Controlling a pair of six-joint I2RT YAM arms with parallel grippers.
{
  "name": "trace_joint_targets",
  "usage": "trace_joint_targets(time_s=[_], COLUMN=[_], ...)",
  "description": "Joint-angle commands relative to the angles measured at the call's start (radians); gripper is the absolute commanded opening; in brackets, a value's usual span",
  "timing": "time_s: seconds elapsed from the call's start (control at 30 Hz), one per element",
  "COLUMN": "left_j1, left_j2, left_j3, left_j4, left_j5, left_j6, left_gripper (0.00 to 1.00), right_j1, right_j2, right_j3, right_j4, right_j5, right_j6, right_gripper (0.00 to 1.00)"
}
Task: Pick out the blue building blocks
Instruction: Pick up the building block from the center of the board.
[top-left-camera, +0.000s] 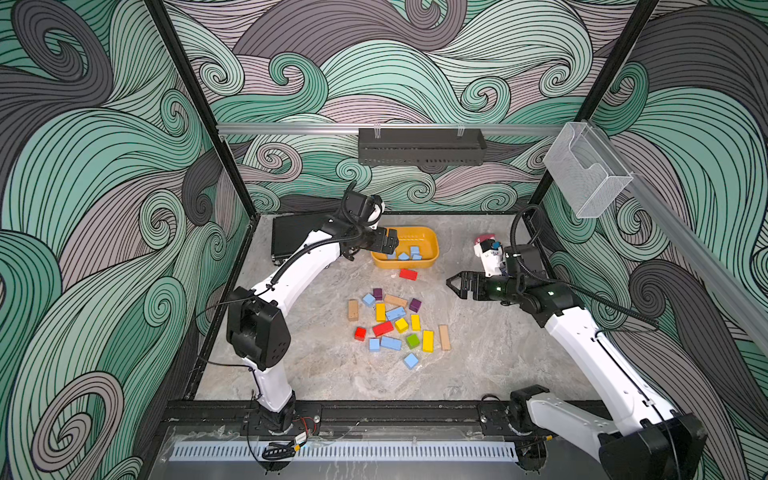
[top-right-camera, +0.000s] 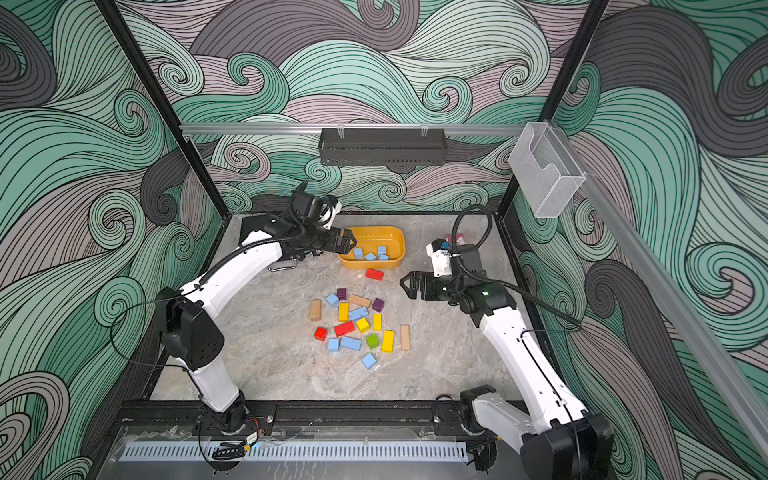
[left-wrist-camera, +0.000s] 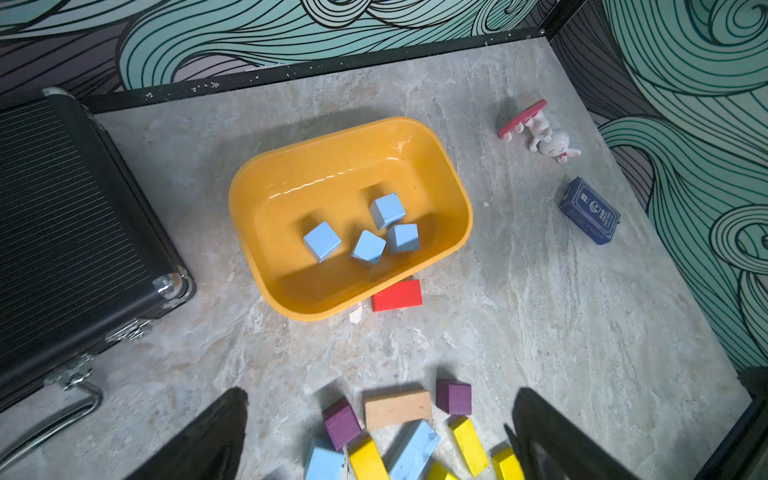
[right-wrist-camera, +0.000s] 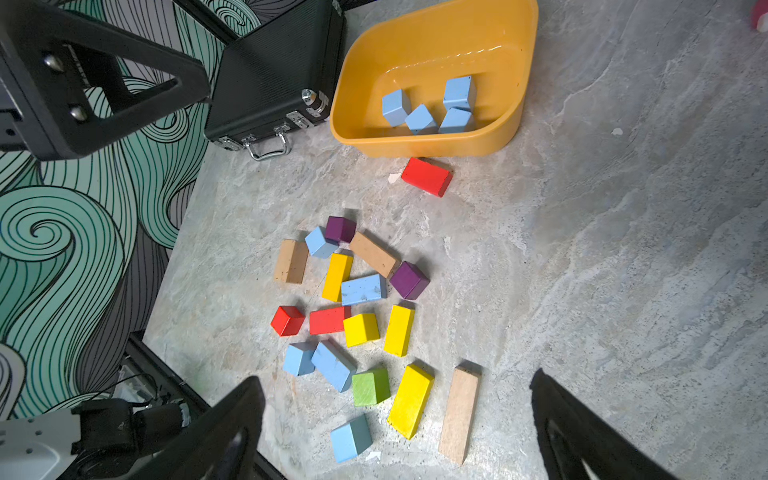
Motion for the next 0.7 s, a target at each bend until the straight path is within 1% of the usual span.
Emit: trace_joint_targets(time_s=[0.0,0.2,0.37,0.53,0.67], left_j1=[0.002,0.002,0.001,0.002,0.001], left_j2=[-0.072,-0.160,-0.221,-0.254,-0.246], left_j3=[-0.048,-0.163,-0.250,-0.334,-0.378], left_j4=[-0.056,-0.102,-0.123,-0.133,-0.147], left_j5=[-0.027,-0.047,-0.056,-0.052,-0.047], left_j6=[0.038,0.054,0.033,0.003,-0.008], left_gripper=[0.99,0.99,0.98,0.98,0.98], right_j1=[0.014,0.058,0.107,0.155,0.175], right_j2=[-0.017,-0.046,-0.074,-0.113,-0.142], right_j3=[-0.013,-0.041,-0.085,-0.155,-0.216], right_j4=[-0.053,-0.070,-0.044,0.053,0.163], right_j5=[-0.050,-0.065,-0.047,-0.038,-0.045], right_j6=[-0.010,-0.004,0.020,0.083,0.137], right_gripper=[1.00,1.00,1.00,1.00,1.00])
